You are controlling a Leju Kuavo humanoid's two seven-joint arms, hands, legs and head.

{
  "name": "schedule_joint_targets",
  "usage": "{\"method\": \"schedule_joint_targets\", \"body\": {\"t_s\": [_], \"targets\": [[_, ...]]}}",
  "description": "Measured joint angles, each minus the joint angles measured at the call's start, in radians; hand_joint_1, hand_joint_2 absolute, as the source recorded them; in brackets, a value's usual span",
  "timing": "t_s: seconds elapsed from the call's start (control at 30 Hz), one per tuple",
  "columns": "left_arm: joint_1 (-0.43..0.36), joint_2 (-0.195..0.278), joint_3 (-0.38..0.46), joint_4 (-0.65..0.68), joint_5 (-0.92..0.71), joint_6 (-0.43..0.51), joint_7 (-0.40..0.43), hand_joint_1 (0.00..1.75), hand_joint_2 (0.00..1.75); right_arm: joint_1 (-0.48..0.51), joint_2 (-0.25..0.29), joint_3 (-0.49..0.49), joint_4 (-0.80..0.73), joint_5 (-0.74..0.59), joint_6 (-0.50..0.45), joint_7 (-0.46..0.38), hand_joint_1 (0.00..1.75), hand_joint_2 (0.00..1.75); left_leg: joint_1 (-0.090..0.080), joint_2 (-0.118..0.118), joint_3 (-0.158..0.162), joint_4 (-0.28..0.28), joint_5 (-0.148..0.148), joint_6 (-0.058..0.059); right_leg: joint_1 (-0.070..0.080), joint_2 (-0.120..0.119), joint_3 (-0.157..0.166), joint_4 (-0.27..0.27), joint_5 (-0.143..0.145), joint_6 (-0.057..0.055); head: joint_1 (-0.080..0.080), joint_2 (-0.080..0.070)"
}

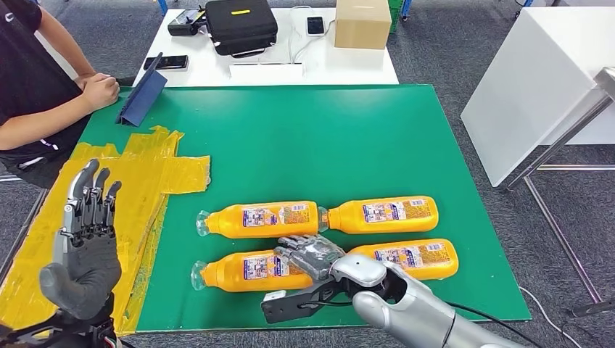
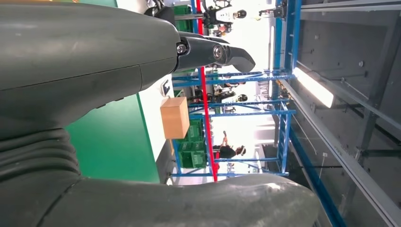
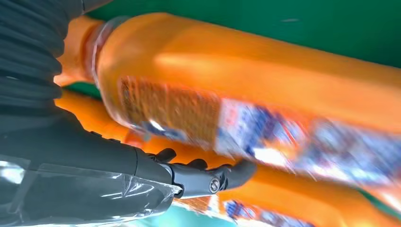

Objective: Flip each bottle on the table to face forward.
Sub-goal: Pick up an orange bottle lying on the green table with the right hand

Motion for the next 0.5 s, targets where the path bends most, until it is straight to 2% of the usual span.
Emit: {"method": "schedule_joint_targets", "body": {"t_s": [0.13, 0.27, 0.37, 0.4, 0.5], "targets": [[-0.024, 0.0, -0.002, 0.01, 0.018, 0.003, 0.024, 0.0, 0.0, -0.015, -0.003, 0.027, 0.069, 0.13, 0.009, -0.024, 0.0, 1.75, 0.0, 0.0, 0.0, 0.0, 0.0, 0.0, 0.0, 0.0, 0.0, 0.0, 0.0, 0.0, 0.0, 0.0], [-0.07, -0.001, -0.014, 0.013, 0.03, 0.026, 0.07, 0.0, 0.0, -0.027, 0.014, 0.039, 0.099, 0.152, 0.059, -0.017, 0.0, 1.75, 0.0, 0.0, 0.001, 0.0, 0.0, 0.0, 0.0, 0.0, 0.0, 0.0, 0.001, 0.0, 0.0, 0.0], [-0.084, 0.0, -0.021, 0.015, 0.039, 0.036, 0.074, 0.0, 0.0, -0.037, 0.018, 0.045, 0.11, 0.149, 0.089, -0.02, 0.1, 1.75, 0.0, 0.001, 0.002, 0.0, 0.0, 0.0, 0.0, 0.0, 0.001, 0.0, 0.001, 0.0, 0.0, 0.0], [-0.084, 0.0, -0.022, 0.017, 0.042, 0.038, 0.069, 0.0, 0.0, -0.041, 0.018, 0.047, 0.116, 0.147, 0.095, -0.028, 0.45, 1.75, 0.0, 0.001, 0.002, 0.0, 0.0, 0.0, 0.0, 0.0, 0.001, 0.0, 0.001, 0.0, 0.0, 0.0], [-0.085, 0.0, -0.026, 0.024, 0.048, 0.04, 0.056, 0.0, 0.0, -0.053, 0.019, 0.053, 0.137, 0.14, 0.104, -0.053, 1.64, 1.75, 0.0, 0.001, 0.002, 0.0, 0.0, 0.0, 0.0, 0.0, 0.001, 0.0, 0.001, 0.0, 0.0, 0.0]]}}
